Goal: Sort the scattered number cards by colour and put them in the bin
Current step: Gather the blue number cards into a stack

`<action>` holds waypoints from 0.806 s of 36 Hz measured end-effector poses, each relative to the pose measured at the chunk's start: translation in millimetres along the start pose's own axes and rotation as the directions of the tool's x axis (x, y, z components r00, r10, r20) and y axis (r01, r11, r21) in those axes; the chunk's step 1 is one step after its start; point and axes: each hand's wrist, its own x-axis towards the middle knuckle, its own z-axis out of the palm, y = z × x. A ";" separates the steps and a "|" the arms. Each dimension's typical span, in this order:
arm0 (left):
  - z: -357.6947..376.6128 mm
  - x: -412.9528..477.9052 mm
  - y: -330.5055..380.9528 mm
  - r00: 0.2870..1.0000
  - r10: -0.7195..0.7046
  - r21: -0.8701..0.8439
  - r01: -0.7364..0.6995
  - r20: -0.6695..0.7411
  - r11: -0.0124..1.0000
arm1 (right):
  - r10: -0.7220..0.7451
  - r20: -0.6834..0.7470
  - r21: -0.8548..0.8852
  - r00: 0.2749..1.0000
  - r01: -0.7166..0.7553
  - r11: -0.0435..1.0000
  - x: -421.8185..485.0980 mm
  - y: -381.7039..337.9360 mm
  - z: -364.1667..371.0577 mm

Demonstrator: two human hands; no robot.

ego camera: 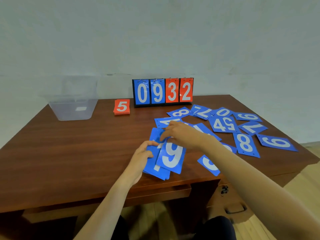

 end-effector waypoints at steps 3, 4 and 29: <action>-0.7 1.4 -3.8 1.000 0.028 -0.010 -0.028 0.007 1.000 | 0.043 -0.022 0.142 0.999 -0.039 0.989 11.8 -2.5 7.2; -0.8 0.5 -4.3 0.999 0.044 0.002 -0.044 0.011 0.999 | 0.044 -0.035 0.167 0.998 -0.038 0.985 14.8 -3.7 10.2; 47.8 15.1 -25.4 0.997 0.040 -0.015 -0.041 -0.066 0.999 | 0.704 0.077 0.229 0.706 -0.700 0.676 -133.1 32.8 108.1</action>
